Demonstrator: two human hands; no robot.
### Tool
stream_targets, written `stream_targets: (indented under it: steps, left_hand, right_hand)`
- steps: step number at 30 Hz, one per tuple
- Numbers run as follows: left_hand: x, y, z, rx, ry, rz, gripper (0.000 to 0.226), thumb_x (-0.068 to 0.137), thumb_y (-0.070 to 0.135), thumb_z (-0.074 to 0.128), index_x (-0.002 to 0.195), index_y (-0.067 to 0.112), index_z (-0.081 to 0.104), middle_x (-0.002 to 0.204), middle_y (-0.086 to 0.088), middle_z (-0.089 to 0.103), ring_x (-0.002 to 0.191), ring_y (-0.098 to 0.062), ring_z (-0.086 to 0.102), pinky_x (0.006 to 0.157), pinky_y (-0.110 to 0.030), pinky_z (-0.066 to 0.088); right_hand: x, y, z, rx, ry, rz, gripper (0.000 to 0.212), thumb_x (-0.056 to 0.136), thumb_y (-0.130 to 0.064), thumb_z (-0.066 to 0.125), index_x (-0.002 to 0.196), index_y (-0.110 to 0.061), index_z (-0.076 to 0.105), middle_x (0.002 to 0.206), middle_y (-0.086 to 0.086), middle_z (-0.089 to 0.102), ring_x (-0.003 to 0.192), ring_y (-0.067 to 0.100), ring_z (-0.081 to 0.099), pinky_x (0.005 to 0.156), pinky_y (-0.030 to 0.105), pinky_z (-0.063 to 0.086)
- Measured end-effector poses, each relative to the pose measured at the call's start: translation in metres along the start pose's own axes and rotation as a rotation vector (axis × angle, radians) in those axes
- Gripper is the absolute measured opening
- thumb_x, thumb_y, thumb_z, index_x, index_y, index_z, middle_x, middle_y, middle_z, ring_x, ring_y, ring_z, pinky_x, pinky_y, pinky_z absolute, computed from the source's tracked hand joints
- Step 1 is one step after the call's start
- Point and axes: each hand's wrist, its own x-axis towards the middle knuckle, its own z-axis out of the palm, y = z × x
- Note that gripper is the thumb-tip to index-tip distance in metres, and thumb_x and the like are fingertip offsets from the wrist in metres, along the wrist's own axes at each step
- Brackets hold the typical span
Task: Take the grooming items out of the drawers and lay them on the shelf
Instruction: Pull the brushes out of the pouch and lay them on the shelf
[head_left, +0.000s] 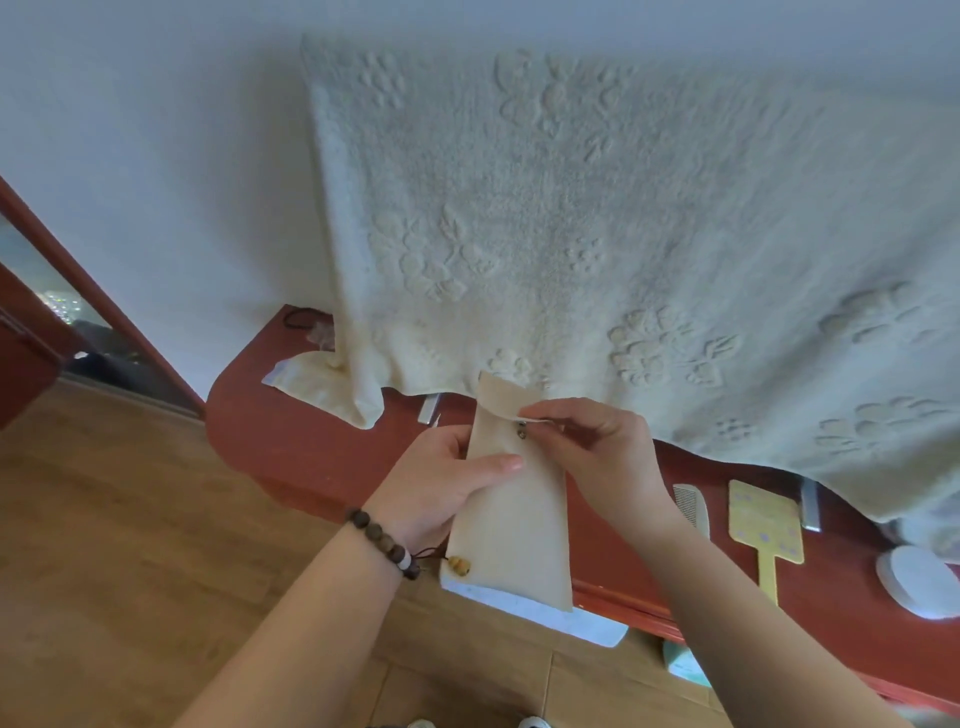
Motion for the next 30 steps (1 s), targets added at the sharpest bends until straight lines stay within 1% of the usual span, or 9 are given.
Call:
stream_targets:
  steps: [4, 8, 13, 15, 18, 21, 25, 27, 30]
  left_hand:
    - [-0.003, 0.009, 0.004, -0.049, -0.027, -0.021, 0.019, 0.087, 0.003, 0.062, 0.102, -0.007, 0.066, 0.083, -0.012, 0.073, 0.069, -0.019, 0.072, 0.056, -0.025, 0.055]
    - [-0.005, 0.015, 0.006, -0.041, -0.038, -0.030, 0.017, 0.087, 0.003, 0.062, 0.101, -0.006, 0.066, 0.081, -0.011, 0.073, 0.067, -0.017, 0.071, 0.056, -0.025, 0.055]
    - [-0.007, 0.018, 0.006, -0.034, -0.038, -0.065, 0.010, 0.088, 0.002, 0.061, 0.094, -0.003, 0.066, 0.071, -0.006, 0.073, 0.061, -0.014, 0.070, 0.051, -0.022, 0.053]
    - [-0.007, 0.018, 0.007, -0.024, -0.036, -0.073, 0.010, 0.088, 0.002, 0.061, 0.093, -0.003, 0.066, 0.071, -0.006, 0.073, 0.061, -0.014, 0.070, 0.051, -0.021, 0.053]
    - [-0.006, 0.018, 0.008, 0.000, -0.030, -0.078, 0.014, 0.088, 0.003, 0.062, 0.096, -0.007, 0.066, 0.074, -0.009, 0.072, 0.062, -0.015, 0.070, 0.052, -0.022, 0.053]
    - [-0.003, 0.015, 0.011, 0.013, -0.034, -0.077, 0.010, 0.087, 0.002, 0.062, 0.092, -0.005, 0.067, 0.073, -0.009, 0.072, 0.063, -0.015, 0.070, 0.052, -0.023, 0.054]
    - [0.001, 0.010, 0.015, 0.021, -0.040, -0.069, 0.006, 0.086, 0.000, 0.063, 0.087, -0.003, 0.068, 0.072, -0.009, 0.072, 0.062, -0.015, 0.070, 0.051, -0.023, 0.053]
    - [0.003, 0.007, 0.017, 0.028, -0.042, -0.073, 0.006, 0.086, 0.000, 0.064, 0.088, -0.004, 0.069, 0.074, -0.010, 0.072, 0.063, -0.016, 0.070, 0.052, -0.024, 0.054]
    - [0.007, 0.000, 0.022, 0.043, -0.055, -0.082, 0.010, 0.083, 0.001, 0.068, 0.090, -0.005, 0.070, 0.076, -0.013, 0.072, 0.066, -0.019, 0.071, 0.055, -0.026, 0.055]
  right_hand:
    - [-0.001, -0.003, -0.004, -0.024, -0.011, -0.050, 0.021, 0.081, -0.006, 0.072, 0.088, -0.026, 0.076, 0.087, 0.000, 0.073, 0.081, 0.024, 0.067, 0.075, 0.040, 0.055]
    - [-0.003, -0.001, -0.010, -0.094, -0.036, -0.100, 0.018, 0.082, -0.006, 0.071, 0.090, -0.021, 0.076, 0.089, -0.006, 0.073, 0.078, 0.012, 0.066, 0.071, 0.025, 0.052]
    - [-0.005, 0.001, -0.012, -0.120, -0.066, -0.131, 0.022, 0.083, -0.006, 0.070, 0.091, -0.025, 0.075, 0.090, -0.009, 0.072, 0.080, 0.009, 0.066, 0.073, 0.022, 0.051]
    - [-0.008, 0.000, -0.013, -0.153, -0.076, -0.157, 0.022, 0.084, -0.006, 0.068, 0.095, -0.025, 0.074, 0.093, -0.012, 0.072, 0.084, 0.007, 0.067, 0.076, 0.023, 0.052]
    - [-0.013, -0.002, -0.015, -0.227, -0.110, -0.196, 0.021, 0.087, -0.007, 0.064, 0.100, -0.022, 0.071, 0.098, -0.013, 0.071, 0.089, 0.009, 0.067, 0.077, 0.030, 0.054]
    - [-0.016, -0.002, -0.019, -0.348, -0.139, -0.306, 0.019, 0.090, -0.006, 0.058, 0.104, -0.015, 0.067, 0.101, -0.009, 0.070, 0.093, 0.005, 0.065, 0.078, 0.027, 0.053]
    - [-0.023, -0.002, -0.029, -0.482, -0.215, -0.448, 0.025, 0.093, -0.003, 0.047, 0.113, -0.004, 0.061, 0.108, 0.005, 0.067, 0.104, 0.012, 0.060, 0.091, 0.017, 0.046]
    - [-0.026, 0.001, -0.035, -0.533, -0.261, -0.484, 0.030, 0.090, 0.002, 0.046, 0.117, -0.001, 0.059, 0.111, 0.008, 0.065, 0.108, 0.016, 0.058, 0.094, 0.020, 0.045]
    - [-0.032, 0.007, -0.042, -0.620, -0.331, -0.554, 0.036, 0.085, 0.008, 0.049, 0.120, 0.000, 0.056, 0.115, 0.011, 0.064, 0.113, 0.025, 0.058, 0.096, 0.030, 0.047]
